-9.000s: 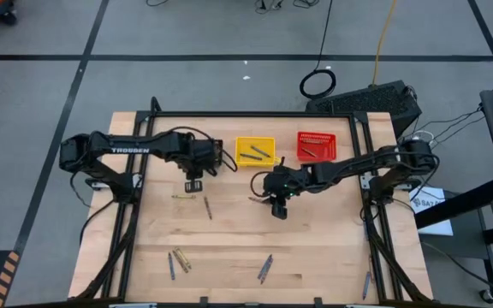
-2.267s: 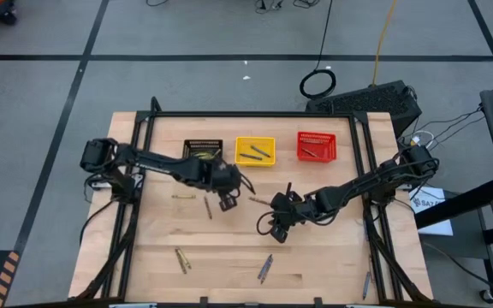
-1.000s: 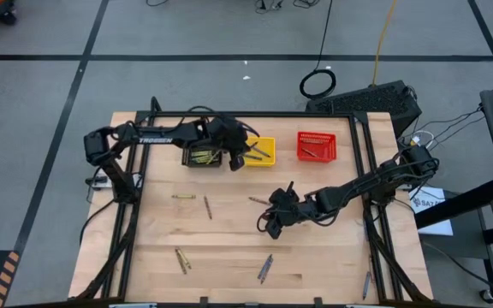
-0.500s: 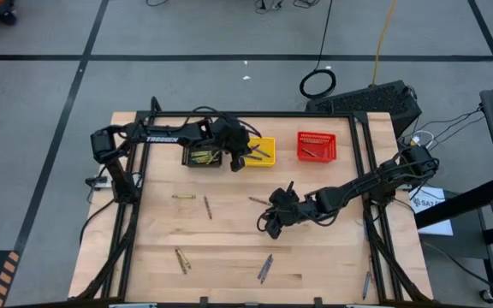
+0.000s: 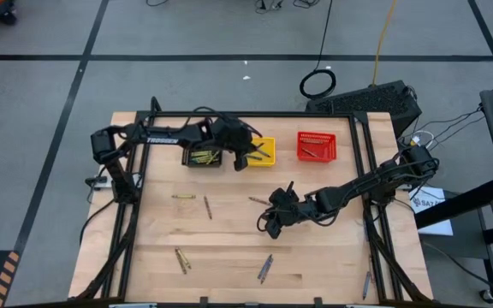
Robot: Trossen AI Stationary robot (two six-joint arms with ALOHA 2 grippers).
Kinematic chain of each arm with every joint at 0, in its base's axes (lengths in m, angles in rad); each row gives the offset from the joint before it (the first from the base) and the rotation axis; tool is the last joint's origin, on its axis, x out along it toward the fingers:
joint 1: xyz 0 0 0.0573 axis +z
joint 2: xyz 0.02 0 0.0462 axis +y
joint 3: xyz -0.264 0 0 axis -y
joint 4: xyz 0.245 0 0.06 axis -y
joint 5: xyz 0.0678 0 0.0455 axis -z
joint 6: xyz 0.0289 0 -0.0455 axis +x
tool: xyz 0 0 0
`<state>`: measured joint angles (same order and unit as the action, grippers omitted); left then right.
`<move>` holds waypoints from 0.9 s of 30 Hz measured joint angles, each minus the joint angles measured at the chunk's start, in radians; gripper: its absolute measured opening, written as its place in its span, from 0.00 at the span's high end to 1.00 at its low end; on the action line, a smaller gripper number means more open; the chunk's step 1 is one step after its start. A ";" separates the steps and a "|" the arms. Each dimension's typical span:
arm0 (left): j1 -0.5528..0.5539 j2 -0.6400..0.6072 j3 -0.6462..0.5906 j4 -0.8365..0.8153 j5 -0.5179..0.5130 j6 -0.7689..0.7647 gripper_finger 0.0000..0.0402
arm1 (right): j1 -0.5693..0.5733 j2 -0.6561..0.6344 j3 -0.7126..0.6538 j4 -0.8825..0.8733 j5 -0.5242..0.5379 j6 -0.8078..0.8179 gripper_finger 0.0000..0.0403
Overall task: Sort crayons
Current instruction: Put the blue crayon into the yellow bin
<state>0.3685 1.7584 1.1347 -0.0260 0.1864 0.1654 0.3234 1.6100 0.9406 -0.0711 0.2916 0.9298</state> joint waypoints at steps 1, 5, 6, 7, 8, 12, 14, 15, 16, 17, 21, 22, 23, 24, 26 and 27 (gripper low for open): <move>-0.005 0.000 0.000 0.010 0.000 0.000 0.92 | 0.000 0.000 0.000 0.000 0.000 0.000 0.70; -0.019 0.000 0.000 0.017 0.000 -0.002 0.92 | 0.000 0.000 0.000 0.000 0.000 -0.002 0.70; -0.020 0.000 0.000 0.017 0.000 -0.002 0.92 | 0.000 0.000 0.000 0.000 0.000 -0.002 0.70; -0.022 0.000 0.000 0.017 0.000 -0.002 0.92 | 0.000 0.000 0.000 0.000 0.000 -0.002 0.70; -0.022 0.000 0.000 0.015 0.000 -0.002 0.92 | 0.000 0.000 0.000 -0.001 0.000 -0.001 0.70; -0.021 0.000 0.000 0.010 0.000 -0.002 0.92 | 0.003 0.000 0.000 -0.001 0.000 0.000 0.70; -0.020 0.000 0.000 0.010 0.000 -0.001 0.92 | 0.007 0.000 0.000 -0.001 0.000 0.000 0.70; -0.020 0.000 0.000 0.012 0.000 -0.001 0.92 | 0.009 0.000 0.000 -0.001 0.000 0.000 0.70; -0.020 0.000 0.000 0.019 0.000 -0.001 0.92 | 0.012 0.000 0.000 -0.001 0.000 0.000 0.70; -0.021 0.000 0.000 0.028 0.000 -0.001 0.92 | 0.013 0.000 0.000 -0.001 0.000 0.000 0.70; -0.029 0.000 0.000 0.052 -0.004 -0.002 0.92 | 0.013 0.000 0.000 -0.001 0.000 0.000 0.70; -0.033 0.000 0.000 0.058 -0.004 -0.001 0.92 | 0.012 0.000 0.000 -0.001 0.000 -0.001 0.70; -0.038 0.000 0.000 0.065 -0.004 -0.001 0.92 | 0.012 0.000 0.000 -0.001 0.000 -0.002 0.70; -0.043 0.000 0.000 0.070 -0.004 -0.001 0.92 | 0.012 0.000 0.000 -0.001 0.000 -0.002 0.70; -0.047 0.000 0.000 0.070 -0.004 -0.002 0.92 | 0.012 0.000 0.000 -0.001 -0.001 -0.002 0.70; -0.049 0.000 0.000 0.071 -0.005 -0.002 0.92 | 0.012 0.000 0.000 -0.001 -0.004 -0.002 0.70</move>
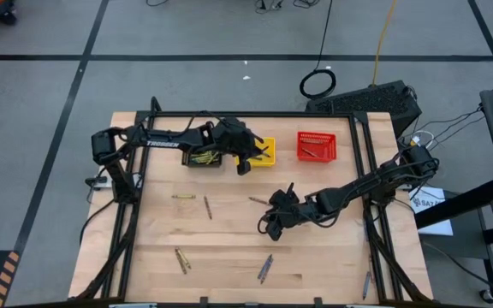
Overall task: Sort crayons
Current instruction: Put the blue crayon into the yellow bin, then put the brown crayon into the red bin
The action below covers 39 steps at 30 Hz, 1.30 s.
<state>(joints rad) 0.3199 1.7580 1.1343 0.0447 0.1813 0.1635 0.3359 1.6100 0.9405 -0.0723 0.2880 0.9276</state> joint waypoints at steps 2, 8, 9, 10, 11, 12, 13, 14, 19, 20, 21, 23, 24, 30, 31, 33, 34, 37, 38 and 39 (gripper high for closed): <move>-0.001 0.000 0.000 0.006 -0.002 0.000 0.92 | 0.000 0.000 0.000 0.000 -0.002 0.000 0.70; -0.010 0.000 0.000 0.009 -0.004 0.000 0.92 | 0.000 0.000 0.000 -0.008 -0.004 0.000 0.70; -0.009 0.000 0.000 0.008 -0.004 -0.006 0.92 | 0.000 0.000 0.000 -0.008 -0.004 0.000 0.70; -0.008 0.000 0.000 0.007 -0.004 -0.022 0.92 | 0.000 0.000 0.000 -0.008 -0.004 0.000 0.70; -0.008 0.000 0.000 0.006 -0.005 -0.043 0.92 | 0.000 0.000 0.000 -0.008 -0.004 0.000 0.70; -0.008 0.000 0.000 0.005 -0.005 -0.059 0.92 | 0.000 0.000 0.000 -0.008 -0.004 0.000 0.70; -0.008 0.000 0.000 0.006 -0.006 -0.073 0.92 | 0.000 0.000 0.000 -0.008 -0.004 0.000 0.70; -0.009 0.000 0.000 0.005 -0.011 -0.078 0.92 | 0.000 0.000 0.000 -0.008 -0.004 0.000 0.70; -0.007 0.000 0.000 -0.005 -0.042 -0.129 0.92 | 0.000 0.000 0.000 -0.007 -0.004 0.000 0.70; -0.008 0.000 0.000 -0.005 -0.042 -0.131 0.91 | 0.000 0.000 0.000 -0.007 -0.004 0.000 0.70; -0.008 0.000 0.000 -0.006 -0.042 -0.131 0.89 | 0.000 0.000 0.000 -0.007 -0.004 0.000 0.70; -0.009 0.000 0.000 -0.008 -0.042 -0.132 0.86 | 0.000 0.000 0.000 -0.007 -0.004 0.000 0.70; -0.009 0.000 0.000 -0.009 -0.042 -0.132 0.83 | 0.000 0.000 0.000 -0.007 -0.004 0.000 0.70; -0.008 0.000 0.000 -0.020 -0.085 -0.131 0.71 | 0.000 0.000 0.000 -0.007 -0.004 -0.005 0.70; -0.008 0.000 0.000 -0.029 -0.093 -0.131 0.71 | -0.001 0.000 0.000 -0.007 -0.004 -0.010 0.70; -0.008 0.000 0.000 -0.044 -0.108 -0.132 0.70 | -0.001 0.000 0.000 -0.007 -0.004 -0.026 0.70; -0.008 0.000 0.000 -0.050 -0.109 -0.131 0.70 | -0.001 0.000 0.000 -0.007 -0.004 -0.028 0.70; -0.008 0.000 0.000 -0.058 -0.110 -0.131 0.70 | -0.001 0.000 0.000 -0.007 -0.004 -0.013 0.70; -0.008 0.000 0.000 -0.059 -0.110 -0.131 0.70 | -0.001 0.000 0.000 -0.007 -0.004 -0.006 0.70; -0.008 0.000 0.000 -0.059 -0.111 -0.131 0.70 | -0.001 0.000 0.000 -0.007 -0.003 0.002 0.70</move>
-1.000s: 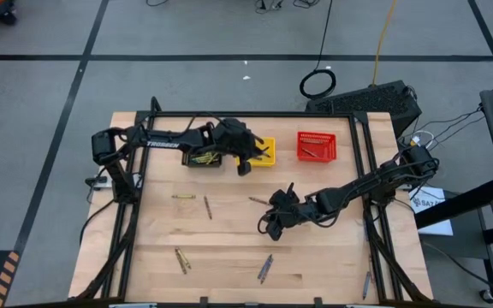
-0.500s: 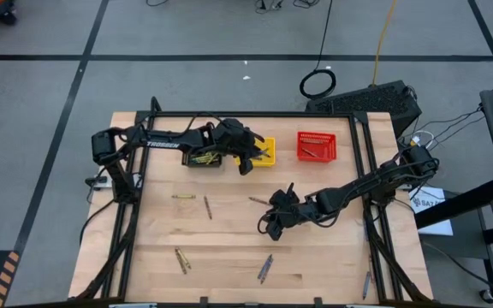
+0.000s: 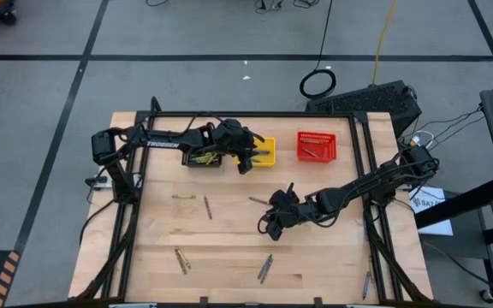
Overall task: Sort crayons
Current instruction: Put the brown crayon into the red bin
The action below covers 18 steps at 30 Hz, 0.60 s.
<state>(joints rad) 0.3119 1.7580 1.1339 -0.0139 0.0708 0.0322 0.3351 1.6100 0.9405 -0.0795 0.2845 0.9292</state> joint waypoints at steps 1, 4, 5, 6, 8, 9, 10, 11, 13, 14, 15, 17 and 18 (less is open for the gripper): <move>0.000 0.000 0.000 0.000 0.000 0.000 0.70 | 0.000 0.000 0.000 0.000 0.000 0.002 0.70; 0.000 -0.010 0.000 -0.017 0.000 0.008 0.70 | 0.000 0.000 0.000 0.000 -0.001 -0.003 0.70; 0.000 -0.019 0.000 -0.033 0.000 0.016 0.70 | 0.000 0.000 0.000 0.000 -0.001 -0.004 0.70; -0.002 -0.030 0.000 -0.049 0.000 0.028 0.70 | 0.000 0.000 0.000 0.000 -0.001 -0.004 0.70; -0.004 -0.054 0.000 -0.110 0.000 0.034 0.70 | -0.001 0.000 0.000 0.000 -0.001 -0.006 0.70; -0.005 -0.068 0.000 -0.144 0.000 0.035 0.70 | -0.003 0.000 0.000 0.000 0.000 -0.006 0.70; -0.008 -0.084 0.000 -0.176 0.000 0.035 0.70 | -0.006 0.000 0.000 0.000 0.000 -0.006 0.70; -0.010 -0.100 0.000 -0.202 0.000 0.037 0.70 | -0.009 0.000 0.000 0.000 0.000 -0.006 0.70; -0.018 -0.133 0.000 -0.260 0.000 0.057 0.70 | -0.018 0.000 0.000 0.000 0.001 -0.006 0.70; -0.022 -0.149 0.000 -0.295 0.000 0.062 0.70 | -0.021 0.000 0.000 0.001 0.001 -0.006 0.70; -0.028 -0.164 0.000 -0.332 0.000 0.063 0.70 | -0.023 0.000 0.000 0.001 0.000 -0.006 0.70; -0.042 -0.194 0.000 -0.394 0.000 0.063 0.70 | -0.025 0.000 0.000 0.000 0.000 -0.006 0.70; -0.050 -0.209 0.000 -0.418 0.000 0.063 0.70 | -0.024 0.000 0.000 -0.001 0.000 -0.006 0.70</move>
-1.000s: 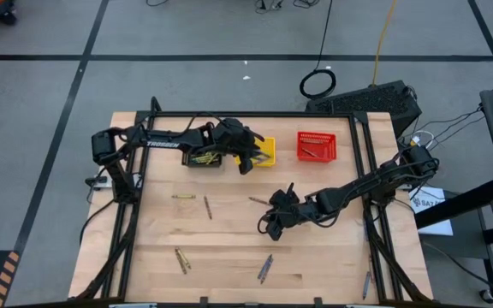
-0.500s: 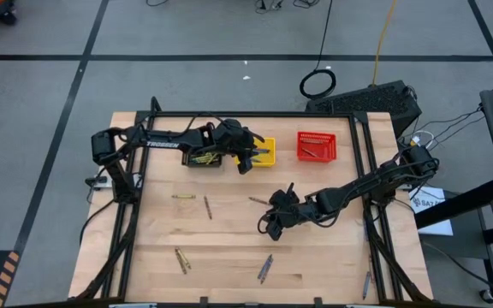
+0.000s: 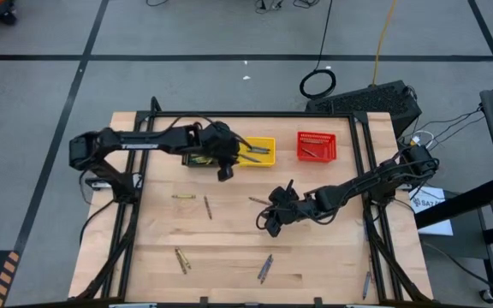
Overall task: Sort crayons
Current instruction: Put the brown crayon into the red bin
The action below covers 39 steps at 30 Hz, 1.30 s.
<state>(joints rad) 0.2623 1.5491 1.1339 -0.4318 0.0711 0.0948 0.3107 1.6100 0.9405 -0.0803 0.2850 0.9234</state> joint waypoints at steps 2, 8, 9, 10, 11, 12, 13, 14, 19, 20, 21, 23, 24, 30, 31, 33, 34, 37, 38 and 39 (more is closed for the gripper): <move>-0.014 -0.030 0.000 -0.053 0.000 -0.003 0.70 | 0.000 0.000 0.000 0.000 0.000 0.006 0.70; -0.071 -0.097 0.000 -0.171 -0.006 -0.011 0.70 | -0.005 0.000 0.000 0.001 0.001 -0.027 0.70; -0.082 -0.105 0.000 -0.186 -0.017 -0.013 0.70 | -0.009 0.000 0.000 0.002 0.001 -0.033 0.70; -0.093 -0.115 0.000 -0.207 -0.027 -0.025 0.70 | -0.014 0.000 0.000 0.003 0.001 -0.035 0.70; -0.103 -0.122 0.000 -0.233 -0.042 -0.038 0.70 | -0.018 0.000 0.000 0.003 0.000 -0.036 0.70; -0.114 -0.126 0.000 -0.250 -0.052 -0.054 0.70 | -0.023 0.000 0.000 0.002 -0.002 -0.041 0.70; -0.125 -0.130 0.000 -0.258 -0.055 -0.062 0.70 | -0.025 0.000 0.000 0.002 -0.013 -0.062 0.70; -0.136 -0.137 0.000 -0.276 -0.057 -0.063 0.70 | -0.028 0.000 0.000 0.002 -0.038 -0.092 0.70; -0.198 -0.144 0.001 -0.361 -0.058 -0.122 0.70 | -0.029 0.000 0.000 0.000 -0.187 -0.210 0.70; -0.211 -0.144 0.000 -0.387 -0.058 -0.138 0.70 | -0.029 0.000 0.000 -0.002 -0.205 -0.225 0.70; -0.223 -0.144 0.000 -0.407 -0.058 -0.149 0.70 | -0.029 0.000 0.000 -0.008 -0.214 -0.238 0.70; -0.251 -0.145 0.000 -0.435 -0.061 -0.177 0.70 | -0.030 0.000 0.000 -0.013 -0.239 -0.262 0.70; -0.265 -0.145 0.000 -0.449 -0.061 -0.194 0.70 | -0.030 0.000 0.000 -0.012 -0.239 -0.275 0.70; -0.351 -0.144 0.000 -0.450 -0.067 -0.282 0.70 | -0.044 0.000 0.000 -0.020 -0.236 -0.394 0.70; -0.366 -0.144 0.000 -0.450 -0.068 -0.295 0.70 | -0.050 0.000 0.000 -0.021 -0.234 -0.413 0.70; -0.394 -0.144 0.000 -0.450 -0.068 -0.312 0.70 | -0.065 0.000 0.000 -0.021 -0.233 -0.443 0.70; -0.408 -0.144 0.000 -0.450 -0.068 -0.325 0.70 | -0.074 0.000 0.000 -0.021 -0.233 -0.454 0.70; -0.448 -0.144 0.000 -0.452 -0.072 -0.366 0.70 | -0.108 0.000 0.000 -0.022 -0.232 -0.487 0.70; -0.461 -0.144 0.000 -0.454 -0.077 -0.378 0.70 | -0.118 0.000 0.000 -0.023 -0.231 -0.499 0.70; -0.473 -0.144 0.000 -0.459 -0.080 -0.392 0.70 | -0.129 0.000 0.000 -0.024 -0.229 -0.511 0.70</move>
<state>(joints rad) -0.2112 1.4048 1.1339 -0.8908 -0.0091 -0.2975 0.1818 1.6100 0.9405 -0.1039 0.0556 0.4123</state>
